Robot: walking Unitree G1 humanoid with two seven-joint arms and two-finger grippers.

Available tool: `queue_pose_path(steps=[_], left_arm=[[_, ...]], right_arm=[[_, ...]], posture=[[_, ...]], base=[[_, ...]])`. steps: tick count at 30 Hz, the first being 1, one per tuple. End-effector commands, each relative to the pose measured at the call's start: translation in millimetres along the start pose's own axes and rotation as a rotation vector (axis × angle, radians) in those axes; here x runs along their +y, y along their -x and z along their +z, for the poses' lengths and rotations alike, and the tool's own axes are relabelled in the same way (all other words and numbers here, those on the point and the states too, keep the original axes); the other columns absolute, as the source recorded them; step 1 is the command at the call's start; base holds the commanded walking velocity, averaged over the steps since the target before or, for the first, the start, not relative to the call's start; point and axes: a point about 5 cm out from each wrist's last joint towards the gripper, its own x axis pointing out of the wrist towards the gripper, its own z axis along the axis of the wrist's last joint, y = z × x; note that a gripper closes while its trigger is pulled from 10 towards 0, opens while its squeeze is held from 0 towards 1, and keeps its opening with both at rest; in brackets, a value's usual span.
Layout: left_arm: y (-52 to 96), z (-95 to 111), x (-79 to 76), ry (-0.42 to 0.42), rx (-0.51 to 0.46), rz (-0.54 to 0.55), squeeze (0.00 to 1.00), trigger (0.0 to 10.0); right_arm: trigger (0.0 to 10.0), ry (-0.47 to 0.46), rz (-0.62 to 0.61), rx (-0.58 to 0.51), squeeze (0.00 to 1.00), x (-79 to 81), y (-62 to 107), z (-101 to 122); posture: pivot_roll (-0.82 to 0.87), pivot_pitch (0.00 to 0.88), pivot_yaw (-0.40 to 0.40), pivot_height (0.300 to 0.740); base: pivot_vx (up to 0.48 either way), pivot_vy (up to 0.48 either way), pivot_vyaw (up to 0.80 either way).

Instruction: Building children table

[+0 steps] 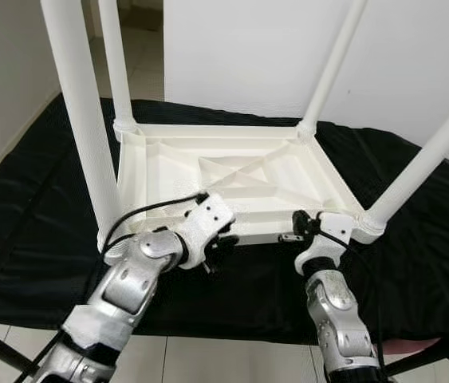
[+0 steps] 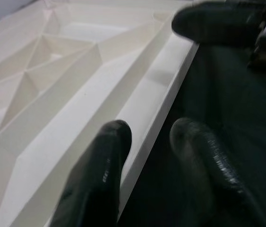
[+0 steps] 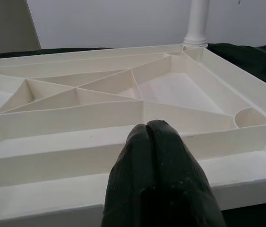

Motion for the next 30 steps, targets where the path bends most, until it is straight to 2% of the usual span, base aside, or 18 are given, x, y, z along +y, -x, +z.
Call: queue_pose_path(steps=[1, 2, 4, 7, 8, 9, 10, 11, 13, 17, 18, 19, 20, 22, 27, 30], left_arm=[[6.3, 10.9, -0.4, -0.007, -0.082, 0.044, 1.00, 10.0], [6.3, 10.9, -0.4, -0.007, -0.082, 0.044, 1.00, 10.0], [19.7, 28.2, 1.5, -0.012, -0.198, 0.152, 1.00, 10.0], [24.8, 33.6, 2.2, -0.010, -0.233, 0.189, 1.00, 10.0], [35.9, 45.9, -1.5, -0.009, -0.336, 0.225, 0.57, 10.0], [35.9, 45.9, -1.5, -0.009, -0.336, 0.225, 0.57, 10.0], [39.7, 49.9, -3.8, -0.005, -0.375, 0.226, 0.57, 10.0], [44.8, 54.3, -5.4, -0.006, -0.423, 0.244, 0.00, 10.0], [48.1, 56.5, -6.5, -0.007, -0.450, 0.257, 0.00, 10.0], [68.8, 76.5, 1.9, 0.012, -0.645, 0.459, 0.00, 10.0], [68.8, 76.5, 1.9, 0.012, -0.645, 0.459, 0.00, 10.0], [76.3, 84.3, 8.5, -0.004, -0.701, 0.558, 0.00, 10.0], [80.2, 87.1, 12.1, -0.012, -0.724, 0.602, 0.00, 10.0], [82.2, 87.9, 13.9, -0.016, -0.734, 0.622, 0.00, 10.0], [97.4, 91.6, 31.2, -0.025, -0.793, 0.774, 0.00, 10.0], [103.1, 94.3, 35.2, -0.043, -0.819, 0.827, 0.00, 10.0]], right_arm=[[10.0, 0.004, -0.005, 0.006, 0.00, -1.8, -1.0, -2.1], [10.0, 0.004, -0.005, 0.006, 0.00, -1.8, -1.0, -2.1], [10.0, 0.000, 0.013, 0.010, 0.00, 2.1, -3.6, -3.1], [10.0, -0.001, 0.020, 0.012, 0.00, 3.7, -4.7, -3.4], [10.0, -0.002, 0.036, 0.012, 0.00, 6.3, -7.9, -3.8], [10.0, -0.002, 0.036, 0.012, 0.00, 6.3, -7.9, -3.8], [10.0, -0.002, 0.041, 0.012, 0.00, 7.1, -9.1, -3.8], [10.0, -0.003, 0.047, 0.012, 0.00, 8.0, -10.7, -3.7], [10.0, -0.004, 0.050, 0.012, 0.00, 8.3, -11.6, -3.7], [10.0, -0.006, 0.081, 0.019, 0.00, 14.5, -17.8, -6.7], [10.0, -0.006, 0.081, 0.019, 0.00, 14.5, -17.8, -6.7], [10.0, -0.010, 0.097, 0.020, 0.00, 18.8, -20.8, -7.4], [10.0, -0.012, 0.104, 0.020, 0.00, 20.4, -22.1, -7.7], [10.0, -0.013, 0.106, 0.020, 0.00, 21.0, -23.0, -7.9], [10.0, -0.015, 0.121, 0.013, 0.00, 25.6, -27.4, -7.2], [10.0, -0.016, 0.120, 0.012, 0.00, 25.6, -27.6, -7.1]], posture=[[0.03, 0.000, -0.104, 0.740], [0.03, 0.000, -0.104, 0.740], [0.05, 0.000, -0.120, 0.740], [0.05, 0.000, -0.120, 0.740], [0.08, 0.000, -0.148, 0.740], [0.08, 0.000, -0.148, 0.740], [0.08, 0.000, -0.148, 0.740], [0.09, 0.000, -0.158, 0.740], [0.09, 0.000, -0.163, 0.740], [0.12, 0.000, -0.197, 0.740], [0.12, 0.000, -0.197, 0.740], [0.13, 0.000, -0.207, 0.740], [0.13, 0.000, -0.207, 0.740], [0.13, 0.000, -0.212, 0.740], [0.13, 0.000, -0.215, 0.740], [0.13, 0.000, -0.212, 0.740]], base=[[0.000, 0.000, 0.00], [0.000, 0.000, 0.00], [0.000, 0.000, 0.00], [0.000, 0.000, 0.00], [0.000, 0.000, 0.00], [0.000, 0.000, 0.00], [0.000, 0.000, 0.00], [0.000, 0.000, 0.00], [0.000, 0.000, 0.00], [0.000, 0.000, 0.00], [0.000, 0.000, 0.00], [0.000, 0.000, 0.00], [0.000, 0.000, 0.00], [0.000, 0.000, 0.00], [0.000, 0.000, 0.00], [0.000, 0.000, 0.00]])
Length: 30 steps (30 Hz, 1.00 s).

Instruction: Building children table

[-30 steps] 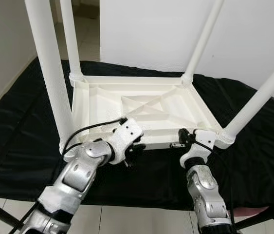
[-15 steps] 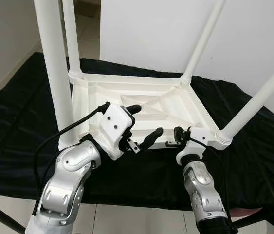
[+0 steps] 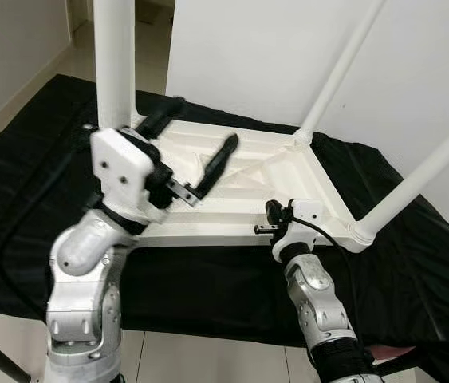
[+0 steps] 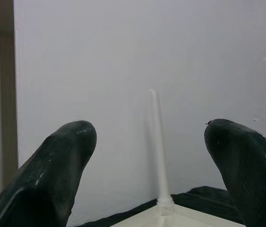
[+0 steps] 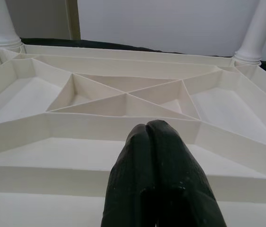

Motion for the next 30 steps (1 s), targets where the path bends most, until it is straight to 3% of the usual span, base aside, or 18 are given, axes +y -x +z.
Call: queue_pose_path(steps=[1, 2, 4, 6, 14, 23, 28, 30], left_arm=[[2.5, 7.1, 25.9, -0.068, -0.043, 0.481, 0.00, 10.0], [3.0, 12.6, 32.1, -0.118, -0.065, 0.529, 0.00, 10.0], [3.0, 12.6, 32.1, -0.118, -0.065, 0.529, 0.00, 10.0], [2.1, 23.0, 39.1, -0.205, -0.102, 0.582, 0.00, 10.0], [-11.3, 50.0, 46.9, -0.285, -0.229, 0.574, 0.00, 10.0], [-14.5, 58.9, 62.1, -0.433, -0.298, 0.646, 0.00, 10.0], [-14.6, 61.6, 66.5, -0.468, -0.315, 0.676, 0.00, 10.0], [-13.8, 66.0, 75.7, -0.500, -0.333, 0.732, 0.00, 10.0]], right_arm=[[10.0, 0.009, -0.018, 0.000, 0.00, -6.1, -0.8, -1.2], [10.0, 0.008, -0.020, 0.000, 0.00, -6.4, -0.7, -1.6], [10.0, 0.008, -0.020, 0.000, 0.00, -6.4, -0.7, -1.6], [10.0, 0.009, -0.026, -0.001, 0.00, -7.4, -0.6, -3.1], [10.0, 0.006, -0.035, 0.000, 0.00, -6.9, -1.3, -6.7], [10.0, 0.002, -0.030, -0.010, 0.00, -3.7, -13.3, -6.4], [10.0, 0.001, -0.025, -0.013, 0.00, -2.3, -16.4, -6.4], [10.0, -0.001, -0.025, -0.013, 0.00, -1.6, -19.9, -6.9]], posture=[[0.13, 0.000, -0.211, 0.740], [0.12, 0.000, -0.207, 0.740], [0.12, 0.000, -0.207, 0.740], [0.12, 0.000, -0.201, 0.740], [0.12, 0.000, -0.199, 0.740], [0.13, 0.000, -0.209, 0.740], [0.14, 0.000, -0.210, 0.740], [0.14, 0.000, -0.209, 0.740]], base=[[0.000, 0.000, 0.00], [0.000, 0.000, 0.00], [0.000, 0.000, 0.00], [0.000, 0.000, 0.00], [0.000, 0.000, 0.00], [0.000, 0.000, 0.00], [0.000, 0.000, 0.00], [0.000, 0.000, 0.00]])
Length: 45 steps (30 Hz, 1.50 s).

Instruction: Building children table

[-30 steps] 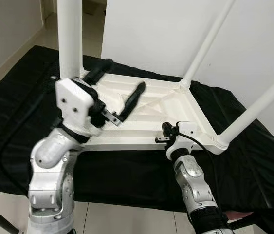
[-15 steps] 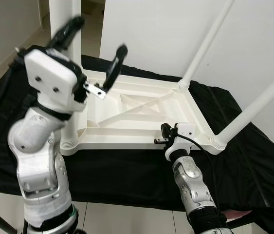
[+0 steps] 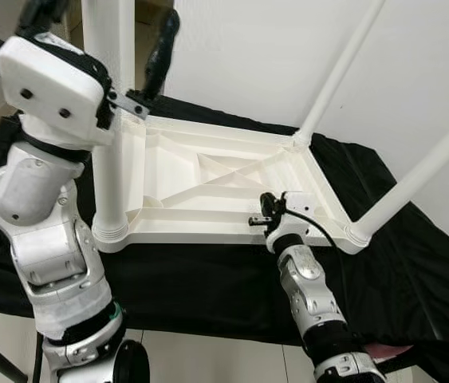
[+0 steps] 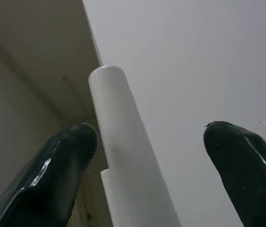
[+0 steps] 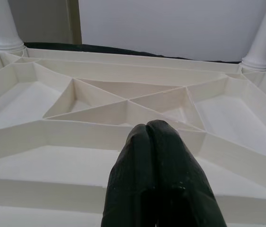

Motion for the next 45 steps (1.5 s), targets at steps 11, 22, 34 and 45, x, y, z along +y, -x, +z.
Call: queue_pose_path(steps=[11, 22, 34, 45], left_arm=[[8.2, -15.1, 50.3, -0.125, -0.009, 0.725, 0.00, 10.0], [12.2, -39.8, 50.5, 0.143, 0.006, 0.754, 0.00, 10.0], [21.0, -87.6, 1.1, 0.329, 0.281, 0.456, 0.00, 10.0], [64.9, -90.6, -73.4, 0.456, 0.528, -0.054, 0.00, 10.0]], right_arm=[[10.0, 0.008, -0.020, -0.003, 0.00, -3.3, -17.6, -0.8], [10.0, 0.026, -0.007, 0.018, 0.00, -2.0, -22.0, -6.3], [10.0, 0.052, -0.013, 0.016, 0.00, -5.9, -22.5, -8.0], [10.0, 0.095, -0.040, 0.009, 0.00, -18.2, -18.6, -10.4]], posture=[[0.14, 0.000, -0.224, 0.740], [0.15, 0.000, -0.236, 0.740], [0.14, 0.000, -0.211, 0.740], [0.11, 0.000, -0.148, 0.740]], base=[[0.000, 0.000, 0.00], [0.000, 0.000, 0.00], [0.000, 0.000, 0.00], [0.000, 0.000, 0.00]])
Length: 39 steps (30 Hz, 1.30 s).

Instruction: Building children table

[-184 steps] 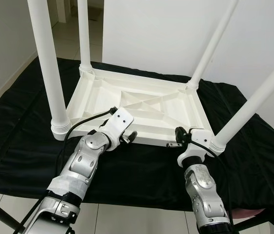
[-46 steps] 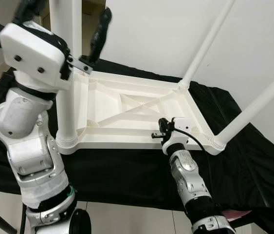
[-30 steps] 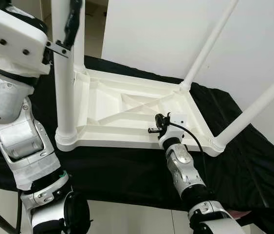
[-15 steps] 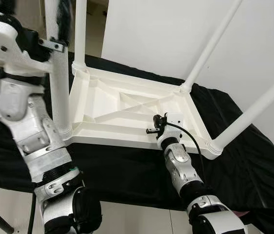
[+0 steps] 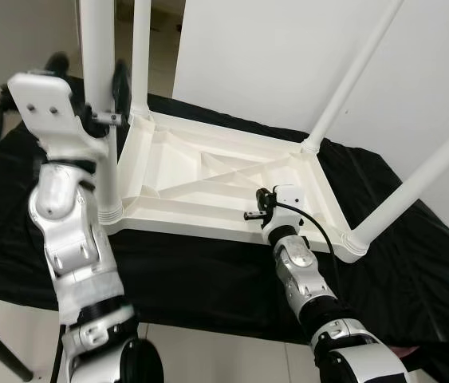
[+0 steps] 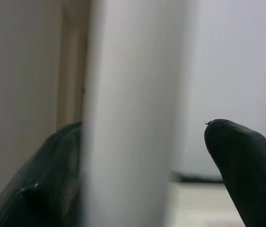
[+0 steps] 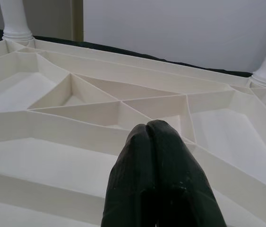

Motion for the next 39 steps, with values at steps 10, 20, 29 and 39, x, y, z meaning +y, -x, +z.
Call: queue_pose_path(steps=[10, 20, 29, 39], left_arm=[[32.9, -13.4, -68.6, 0.092, 0.115, -0.486, 0.00, 10.0], [53.6, -12.8, -111.4, 0.123, 0.178, -0.738, 0.00, 10.0], [57.2, -22.3, -104.2, 0.080, 0.243, -0.707, 0.00, 10.0], [71.2, -44.7, -89.3, 0.016, 0.413, -0.603, 0.00, 10.0]], right_arm=[[10.0, 0.017, -0.051, 0.022, 0.00, -15.3, 5.9, -8.4], [10.0, 0.022, -0.036, 0.020, 0.00, -11.7, 5.5, -8.9], [10.0, 0.033, -0.041, 0.031, 0.00, -14.9, 11.2, -14.5], [10.0, 0.041, -0.034, 0.026, 0.00, -18.7, 17.5, -16.6]], posture=[[0.10, 0.000, -0.136, 0.740], [0.10, 0.000, -0.133, 0.740], [0.08, 0.000, -0.121, 0.740], [0.08, 0.000, -0.130, 0.740]], base=[[0.000, 0.000, 0.00], [0.000, 0.000, 0.00], [0.000, 0.000, 0.00], [0.000, 0.000, 0.00]])
